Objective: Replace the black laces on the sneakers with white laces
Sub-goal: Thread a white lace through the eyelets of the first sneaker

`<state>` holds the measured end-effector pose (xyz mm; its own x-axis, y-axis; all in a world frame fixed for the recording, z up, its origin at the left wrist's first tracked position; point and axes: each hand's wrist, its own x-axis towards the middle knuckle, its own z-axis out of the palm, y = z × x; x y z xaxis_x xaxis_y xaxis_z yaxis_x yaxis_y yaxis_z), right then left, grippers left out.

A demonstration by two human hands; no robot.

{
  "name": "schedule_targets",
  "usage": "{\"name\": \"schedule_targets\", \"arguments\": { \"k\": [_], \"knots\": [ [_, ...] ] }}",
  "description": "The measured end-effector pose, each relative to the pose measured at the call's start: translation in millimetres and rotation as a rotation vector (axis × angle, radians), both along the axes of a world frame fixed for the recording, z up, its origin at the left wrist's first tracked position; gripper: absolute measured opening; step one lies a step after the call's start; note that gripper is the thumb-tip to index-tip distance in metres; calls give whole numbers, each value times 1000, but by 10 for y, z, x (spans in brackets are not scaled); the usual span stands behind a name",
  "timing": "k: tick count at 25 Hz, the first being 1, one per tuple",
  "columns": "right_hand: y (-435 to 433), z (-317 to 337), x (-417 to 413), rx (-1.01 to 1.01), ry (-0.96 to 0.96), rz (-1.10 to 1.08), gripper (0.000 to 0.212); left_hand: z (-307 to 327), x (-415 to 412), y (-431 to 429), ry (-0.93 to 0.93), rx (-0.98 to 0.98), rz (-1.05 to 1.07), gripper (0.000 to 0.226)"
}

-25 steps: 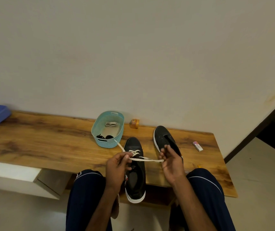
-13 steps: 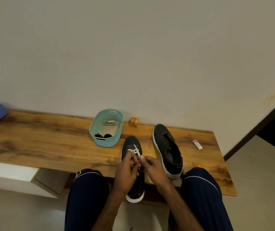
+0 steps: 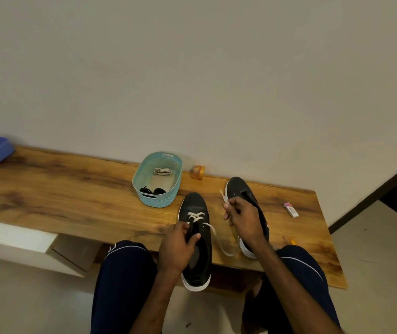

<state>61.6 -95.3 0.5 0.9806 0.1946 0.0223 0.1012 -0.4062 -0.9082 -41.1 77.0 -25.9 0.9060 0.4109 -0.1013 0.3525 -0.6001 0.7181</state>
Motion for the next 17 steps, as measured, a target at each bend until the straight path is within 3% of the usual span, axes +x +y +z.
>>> {"name": "schedule_targets", "arguments": {
  "k": [4,9,17],
  "knots": [
    [92,-114,177,-180,-12,125,14,-84,111,-7,-3,24,49,25],
    [372,-337,164,-292,-4,297,22,-163,223,16,22,-138,214,21],
    [507,-450,130,-494,-64,311,23,-215,288,-12,28,-236,308,23]
  ]
}}
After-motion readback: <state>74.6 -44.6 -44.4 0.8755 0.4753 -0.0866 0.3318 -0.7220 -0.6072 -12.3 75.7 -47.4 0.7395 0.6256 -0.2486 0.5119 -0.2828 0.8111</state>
